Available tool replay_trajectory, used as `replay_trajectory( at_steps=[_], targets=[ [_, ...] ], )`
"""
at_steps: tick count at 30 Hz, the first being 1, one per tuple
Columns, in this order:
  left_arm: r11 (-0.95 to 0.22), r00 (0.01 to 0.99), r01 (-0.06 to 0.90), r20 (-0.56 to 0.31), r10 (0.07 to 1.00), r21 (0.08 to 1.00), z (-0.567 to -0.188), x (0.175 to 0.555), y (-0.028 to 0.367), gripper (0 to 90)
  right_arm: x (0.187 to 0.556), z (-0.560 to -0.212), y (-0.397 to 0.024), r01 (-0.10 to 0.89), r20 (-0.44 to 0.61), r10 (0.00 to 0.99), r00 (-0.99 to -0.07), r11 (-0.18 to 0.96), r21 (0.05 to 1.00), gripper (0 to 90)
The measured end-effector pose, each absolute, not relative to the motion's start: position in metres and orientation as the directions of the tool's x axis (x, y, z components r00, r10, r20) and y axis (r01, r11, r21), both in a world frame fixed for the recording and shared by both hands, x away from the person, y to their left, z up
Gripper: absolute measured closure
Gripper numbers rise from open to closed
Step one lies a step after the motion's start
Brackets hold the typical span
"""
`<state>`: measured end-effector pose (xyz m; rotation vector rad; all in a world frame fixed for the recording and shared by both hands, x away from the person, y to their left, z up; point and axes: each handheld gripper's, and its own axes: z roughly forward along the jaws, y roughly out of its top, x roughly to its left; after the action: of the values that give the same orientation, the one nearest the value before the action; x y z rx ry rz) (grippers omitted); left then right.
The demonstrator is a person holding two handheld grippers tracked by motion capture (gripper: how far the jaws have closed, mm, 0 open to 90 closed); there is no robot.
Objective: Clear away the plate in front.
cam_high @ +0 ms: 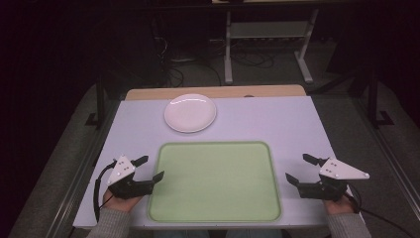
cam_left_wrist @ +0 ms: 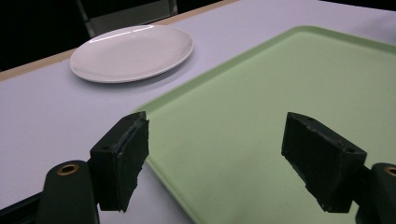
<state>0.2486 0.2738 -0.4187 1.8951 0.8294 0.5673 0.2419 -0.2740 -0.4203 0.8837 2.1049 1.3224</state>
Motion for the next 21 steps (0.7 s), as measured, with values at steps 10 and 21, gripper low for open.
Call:
replay_trajectory(
  at_steps=[10, 21],
  targets=[
    [-0.310, 0.656, 0.307, 0.036, 0.754, 0.900, -0.4189, 0.2495, 0.2757, 23.0, 0.2416, -0.4203, -0.2739, 0.258, -0.071, 0.741, -0.667, 0.320, 0.912, 13.2],
    [-0.291, 0.654, 0.306, 0.022, 0.756, 0.906, -0.4186, 0.2505, 0.2785, 22.9, 0.2407, -0.4203, -0.2732, 0.251, -0.081, 0.739, -0.668, 0.327, 0.911, 13.2]
  ],
)
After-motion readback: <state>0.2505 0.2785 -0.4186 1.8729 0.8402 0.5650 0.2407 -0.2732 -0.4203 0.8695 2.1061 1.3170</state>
